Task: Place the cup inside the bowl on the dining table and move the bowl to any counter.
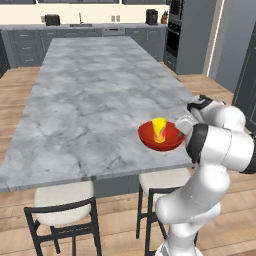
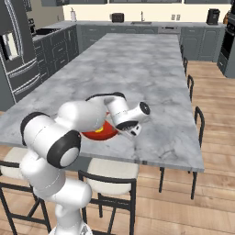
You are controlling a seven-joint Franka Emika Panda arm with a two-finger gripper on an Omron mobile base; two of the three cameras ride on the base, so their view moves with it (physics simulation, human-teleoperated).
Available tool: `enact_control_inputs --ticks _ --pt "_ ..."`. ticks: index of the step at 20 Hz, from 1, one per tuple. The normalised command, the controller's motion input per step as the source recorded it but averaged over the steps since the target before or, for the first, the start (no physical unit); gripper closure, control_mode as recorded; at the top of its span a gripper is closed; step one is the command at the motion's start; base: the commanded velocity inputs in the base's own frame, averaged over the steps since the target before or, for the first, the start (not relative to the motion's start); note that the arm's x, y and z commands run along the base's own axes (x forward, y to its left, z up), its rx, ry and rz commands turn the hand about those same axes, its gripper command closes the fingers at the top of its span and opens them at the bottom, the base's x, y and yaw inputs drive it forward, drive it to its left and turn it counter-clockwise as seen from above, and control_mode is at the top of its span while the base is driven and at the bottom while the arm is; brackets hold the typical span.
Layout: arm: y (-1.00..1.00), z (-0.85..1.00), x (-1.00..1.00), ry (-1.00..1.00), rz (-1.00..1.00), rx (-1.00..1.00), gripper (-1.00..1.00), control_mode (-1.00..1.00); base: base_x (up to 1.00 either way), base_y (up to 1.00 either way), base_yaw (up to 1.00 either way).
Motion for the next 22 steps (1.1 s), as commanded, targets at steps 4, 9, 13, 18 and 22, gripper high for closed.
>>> enact_control_inputs --ticks 4,9,13,18,22 --pt "0.00 0.35 -0.66 0.00 0.00 0.06 1.00 -1.00 0.00 0.00 0.00" --pt "0.00 0.35 -0.66 0.01 0.00 0.04 1.00 -1.00 0.00 0.00 0.00" --pt "0.00 0.37 -0.70 0.04 0.01 0.01 1.00 -1.00 0.00 0.00 0.00" --pt "0.00 0.35 -0.64 0.06 0.00 0.00 1.00 -1.00 0.00 0.00 0.00" --pt "0.01 0.03 -0.12 0.00 0.00 0.00 1.00 -1.00 0.00 0.00 0.00"
